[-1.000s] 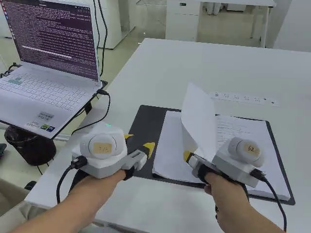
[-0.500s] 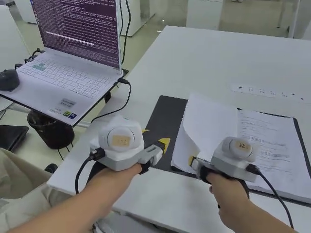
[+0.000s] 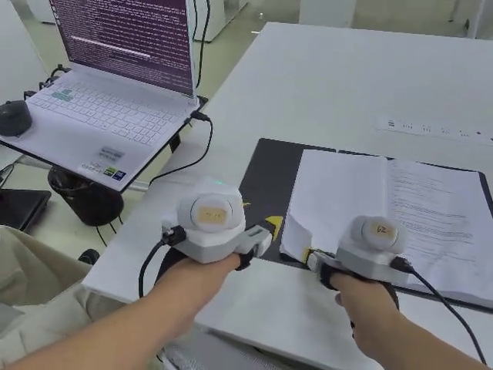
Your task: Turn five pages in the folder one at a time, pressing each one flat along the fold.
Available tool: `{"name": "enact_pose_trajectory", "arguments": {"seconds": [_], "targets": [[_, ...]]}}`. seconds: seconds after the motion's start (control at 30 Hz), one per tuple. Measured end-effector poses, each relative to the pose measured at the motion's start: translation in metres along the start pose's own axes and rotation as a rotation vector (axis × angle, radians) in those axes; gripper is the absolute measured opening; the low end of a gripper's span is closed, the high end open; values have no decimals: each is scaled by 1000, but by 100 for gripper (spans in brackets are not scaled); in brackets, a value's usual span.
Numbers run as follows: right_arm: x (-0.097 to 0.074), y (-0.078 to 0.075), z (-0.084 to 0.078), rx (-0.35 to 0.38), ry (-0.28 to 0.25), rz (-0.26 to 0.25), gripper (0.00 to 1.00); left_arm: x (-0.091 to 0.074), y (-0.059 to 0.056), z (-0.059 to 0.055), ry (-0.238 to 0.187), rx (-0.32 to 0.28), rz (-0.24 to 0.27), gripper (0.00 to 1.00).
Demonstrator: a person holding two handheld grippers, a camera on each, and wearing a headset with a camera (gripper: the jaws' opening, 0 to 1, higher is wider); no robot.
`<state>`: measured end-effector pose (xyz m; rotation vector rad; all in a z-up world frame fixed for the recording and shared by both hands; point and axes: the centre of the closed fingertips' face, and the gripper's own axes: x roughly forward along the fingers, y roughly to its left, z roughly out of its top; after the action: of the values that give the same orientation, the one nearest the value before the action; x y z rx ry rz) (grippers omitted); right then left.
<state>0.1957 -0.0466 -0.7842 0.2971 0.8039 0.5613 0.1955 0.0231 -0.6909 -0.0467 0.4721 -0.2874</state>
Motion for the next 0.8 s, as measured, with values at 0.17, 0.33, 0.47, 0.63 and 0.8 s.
{"name": "enact_pose_trajectory", "arguments": {"seconds": [0.17,0.33,0.47,0.63,0.8], "targets": [[-11,13,-4,-20,10,64,7,14,-13,-4,19,18,-32,31],[-23,6,-2,-31,1,74,1,31,-30,-9,40,41,-64,31],[-37,-7,11,-10,-44,76,0,47,-43,-25,83,82,-89,31],[-47,-36,28,-10,-86,36,0,60,-55,-45,128,108,-101,30],[-50,-64,39,-9,-105,10,0,67,-51,-64,155,112,-71,30]]}}
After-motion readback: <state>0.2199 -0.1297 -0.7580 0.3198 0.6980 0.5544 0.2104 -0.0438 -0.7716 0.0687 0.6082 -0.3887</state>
